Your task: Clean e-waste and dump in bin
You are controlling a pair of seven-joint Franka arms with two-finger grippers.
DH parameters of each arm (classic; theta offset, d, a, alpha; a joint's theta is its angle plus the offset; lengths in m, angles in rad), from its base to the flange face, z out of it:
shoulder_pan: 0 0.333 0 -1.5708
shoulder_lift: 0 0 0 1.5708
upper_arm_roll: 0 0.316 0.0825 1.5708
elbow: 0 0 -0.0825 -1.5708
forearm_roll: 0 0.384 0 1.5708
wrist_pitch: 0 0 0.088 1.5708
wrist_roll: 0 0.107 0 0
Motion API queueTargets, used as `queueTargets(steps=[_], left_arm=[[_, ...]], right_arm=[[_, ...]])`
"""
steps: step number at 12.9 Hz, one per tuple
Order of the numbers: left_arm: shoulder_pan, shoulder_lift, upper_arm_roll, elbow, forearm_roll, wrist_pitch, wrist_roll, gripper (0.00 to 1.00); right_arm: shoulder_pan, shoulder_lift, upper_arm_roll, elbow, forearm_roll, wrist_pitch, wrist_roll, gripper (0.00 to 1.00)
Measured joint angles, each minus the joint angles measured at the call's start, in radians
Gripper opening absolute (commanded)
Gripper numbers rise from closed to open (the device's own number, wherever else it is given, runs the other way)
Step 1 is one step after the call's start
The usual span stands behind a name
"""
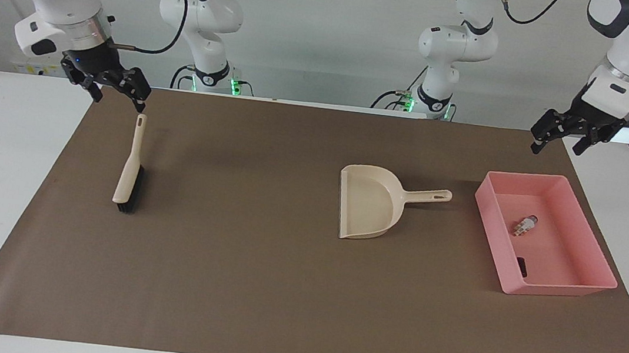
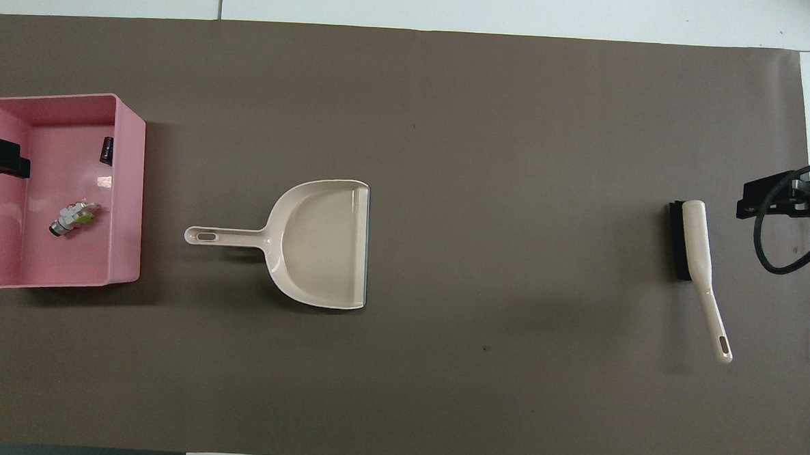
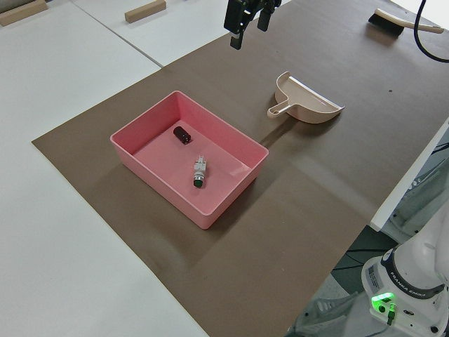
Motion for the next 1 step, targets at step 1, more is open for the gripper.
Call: queueTargets(steps=[1], left_arm=[[0.000,0.000,0.000,0.000,0.000,0.000,0.000,0.98]], right_arm=[[0.000,0.000,0.000,0.000,0.000,0.000,0.000,1.00]])
